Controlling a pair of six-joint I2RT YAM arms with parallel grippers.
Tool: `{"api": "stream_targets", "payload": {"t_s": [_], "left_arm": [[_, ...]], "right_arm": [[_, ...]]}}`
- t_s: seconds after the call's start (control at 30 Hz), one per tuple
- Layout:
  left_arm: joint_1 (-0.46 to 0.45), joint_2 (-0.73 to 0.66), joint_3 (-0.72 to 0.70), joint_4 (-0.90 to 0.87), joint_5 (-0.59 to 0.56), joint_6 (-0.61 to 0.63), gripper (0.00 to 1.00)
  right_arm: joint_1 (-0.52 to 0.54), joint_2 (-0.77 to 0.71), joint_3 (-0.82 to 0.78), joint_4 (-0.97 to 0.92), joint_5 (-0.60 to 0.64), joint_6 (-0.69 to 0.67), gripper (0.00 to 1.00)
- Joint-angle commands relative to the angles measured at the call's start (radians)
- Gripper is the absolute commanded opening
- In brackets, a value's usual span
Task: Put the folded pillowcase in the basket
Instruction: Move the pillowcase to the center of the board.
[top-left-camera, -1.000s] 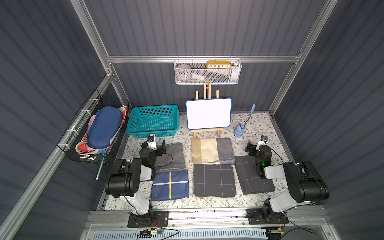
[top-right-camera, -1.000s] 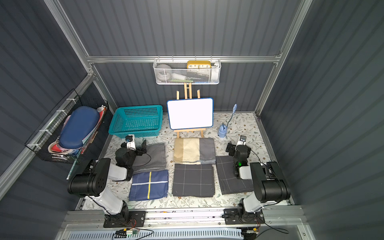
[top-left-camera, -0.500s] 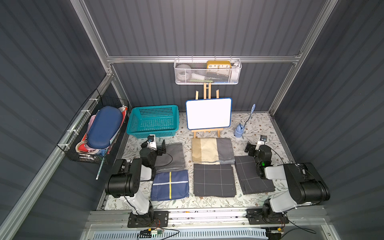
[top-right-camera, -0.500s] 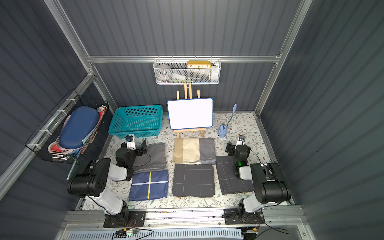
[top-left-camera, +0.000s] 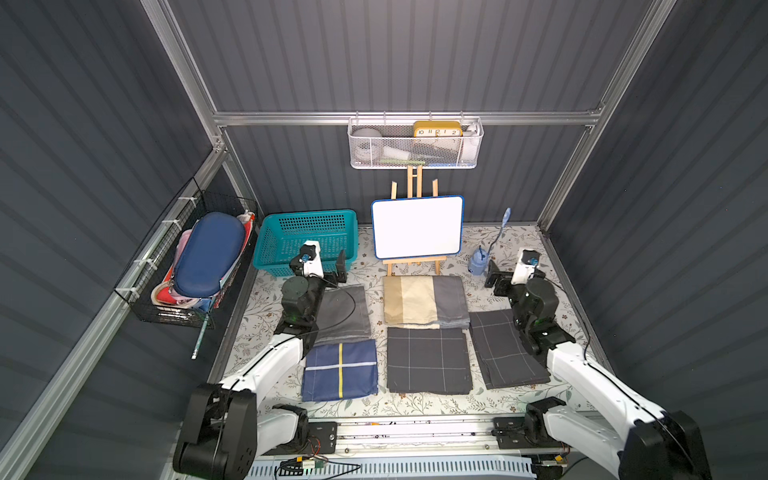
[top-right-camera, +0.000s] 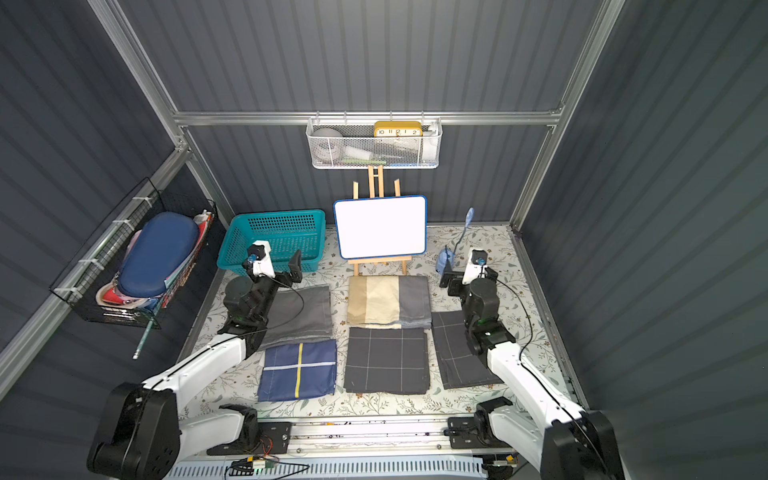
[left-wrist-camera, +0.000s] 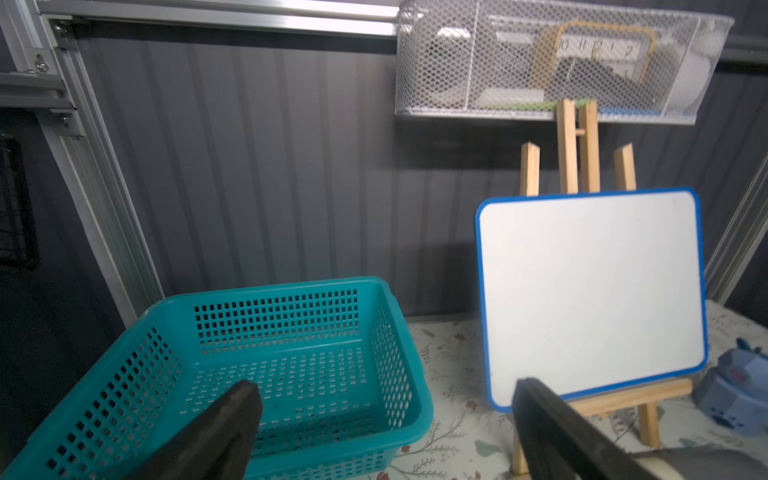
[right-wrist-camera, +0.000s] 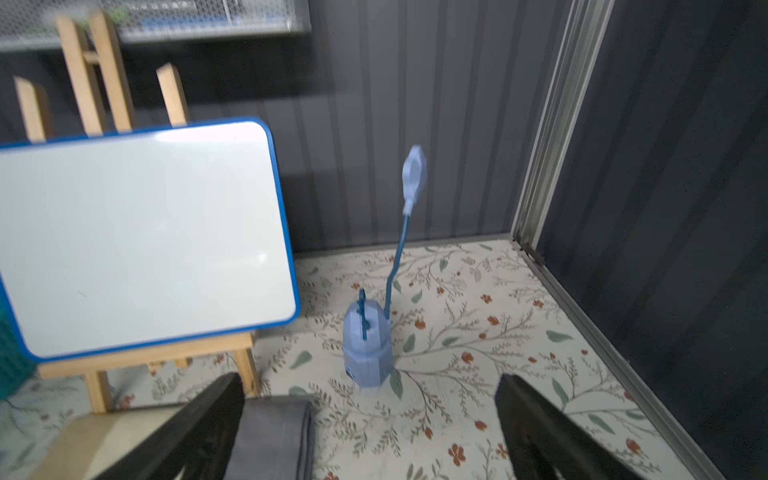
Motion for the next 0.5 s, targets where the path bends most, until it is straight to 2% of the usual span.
{"api": "stream_targets", "payload": {"t_s": [0.0, 0.03, 0.07, 0.13, 0.17, 0.3, 0.37, 0.43, 0.47], "left_arm": [[-0.002, -0.059, 0.052, -0.318, 0.008, -0.264, 0.99], [-0.001, -0.078, 0.058, -0.363, 0.016, -0.302, 0.99], [0.0, -0.098, 0.065, -0.414, 0.02, -0.349, 1.0], [0.003, -0.132, 0.084, -0.521, 0.008, -0.44, 1.0], [0.006, -0.146, 0.09, -0.558, 0.012, -0.468, 1.0], [0.015, -0.14, 0.128, -0.583, 0.193, -0.389, 1.0], [0.015, -0.091, 0.172, -0.617, 0.294, -0.368, 1.0], [0.011, -0.023, 0.218, -0.636, 0.341, -0.328, 1.0], [0.009, 0.016, 0.238, -0.65, 0.392, -0.329, 1.0]], "right_arm": [[-0.017, -0.082, 0.048, -0.299, 0.177, 0.274, 0.99], [-0.028, -0.11, 0.056, -0.397, 0.259, 0.391, 0.99], [-0.066, -0.143, 0.047, -0.421, 0.236, 0.424, 0.99], [-0.13, -0.193, 0.025, -0.422, 0.074, 0.422, 0.99], [-0.135, -0.205, 0.035, -0.457, 0.051, 0.425, 0.99], [-0.135, -0.157, 0.149, -0.739, 0.015, 0.458, 0.99], [-0.135, -0.125, 0.183, -0.827, -0.036, 0.469, 0.99], [-0.132, -0.106, 0.199, -0.886, -0.054, 0.472, 0.99], [-0.131, -0.092, 0.202, -0.91, -0.108, 0.484, 0.98]]}}
